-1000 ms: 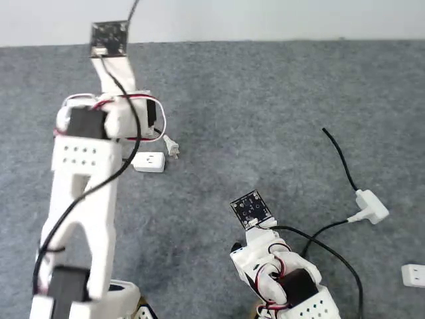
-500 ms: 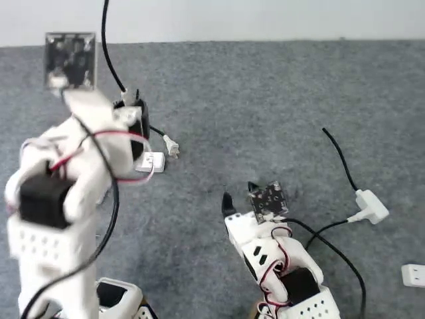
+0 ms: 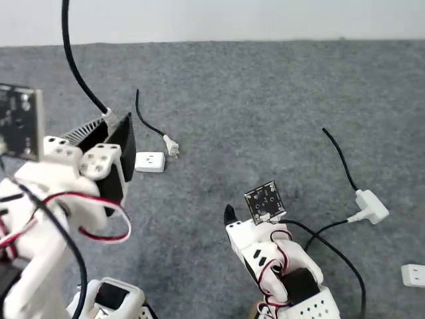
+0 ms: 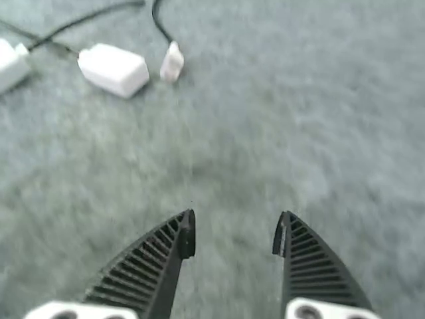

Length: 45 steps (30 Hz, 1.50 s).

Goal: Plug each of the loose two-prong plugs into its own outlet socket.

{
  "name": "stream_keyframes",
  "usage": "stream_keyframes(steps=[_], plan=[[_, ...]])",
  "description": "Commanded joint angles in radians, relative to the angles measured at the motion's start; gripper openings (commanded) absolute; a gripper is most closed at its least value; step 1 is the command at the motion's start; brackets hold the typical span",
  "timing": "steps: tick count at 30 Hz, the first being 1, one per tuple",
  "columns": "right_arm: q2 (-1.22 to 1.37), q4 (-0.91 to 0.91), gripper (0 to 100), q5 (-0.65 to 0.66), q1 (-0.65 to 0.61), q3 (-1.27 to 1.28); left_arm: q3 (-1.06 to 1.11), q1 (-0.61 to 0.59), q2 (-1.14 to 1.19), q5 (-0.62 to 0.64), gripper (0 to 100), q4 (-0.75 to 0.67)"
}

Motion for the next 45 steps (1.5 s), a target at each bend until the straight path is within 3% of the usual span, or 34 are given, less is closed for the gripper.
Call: stream_keyframes(steps=[1,4,9,45], plan=[[-0.01,0.053,19.9,0.015,0.018,0.017,-0.041,0.049,0.0,-0.008,1,0.035],[-0.005,0.116,20.0,0.015,0.015,0.017,-0.044,0.055,0.003,-0.008,1,0.034],[-0.012,0.392,19.9,0.014,0.015,0.017,-0.041,0.055,0.008,-0.008,1,0.032],[-0.013,0.383,19.9,0.015,0.019,0.017,0.133,0.123,-0.002,0.029,1,0.025]])
